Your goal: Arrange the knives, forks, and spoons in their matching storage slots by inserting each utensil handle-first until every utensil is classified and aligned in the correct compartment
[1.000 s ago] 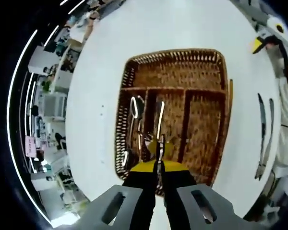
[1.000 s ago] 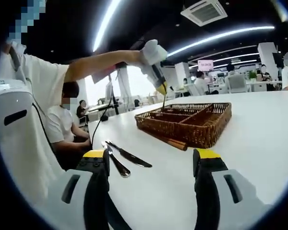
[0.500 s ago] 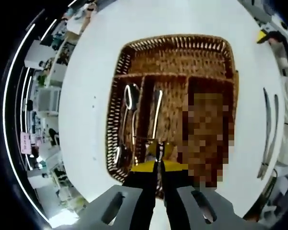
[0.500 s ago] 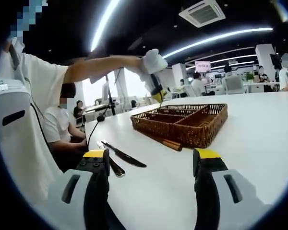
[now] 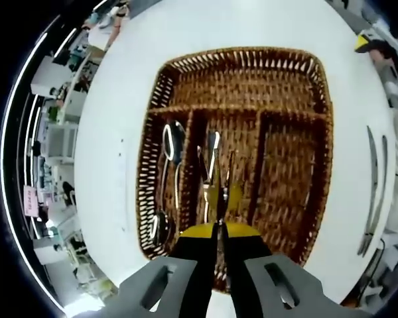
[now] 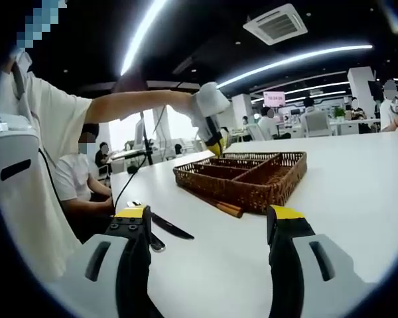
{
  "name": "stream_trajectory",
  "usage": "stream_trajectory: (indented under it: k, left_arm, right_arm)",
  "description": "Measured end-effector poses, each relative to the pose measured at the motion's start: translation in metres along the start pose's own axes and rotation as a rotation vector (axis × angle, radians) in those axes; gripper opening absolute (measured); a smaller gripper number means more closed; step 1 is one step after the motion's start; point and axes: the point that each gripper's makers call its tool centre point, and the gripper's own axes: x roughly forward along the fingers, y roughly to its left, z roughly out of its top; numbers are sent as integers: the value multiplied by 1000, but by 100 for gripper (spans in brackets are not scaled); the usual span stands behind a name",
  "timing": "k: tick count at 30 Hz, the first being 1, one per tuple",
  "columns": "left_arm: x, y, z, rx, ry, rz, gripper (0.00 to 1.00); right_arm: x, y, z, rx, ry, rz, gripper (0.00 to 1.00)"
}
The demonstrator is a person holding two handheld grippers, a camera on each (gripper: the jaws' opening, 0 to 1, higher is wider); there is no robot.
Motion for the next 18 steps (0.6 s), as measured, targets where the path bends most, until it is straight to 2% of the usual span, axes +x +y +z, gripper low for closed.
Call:
stream_trajectory:
  k: [18]
  left_arm:
    - [26, 4, 6, -4, -41, -25, 2]
  right_arm:
    - [6, -4, -4, 12, 17, -3, 73]
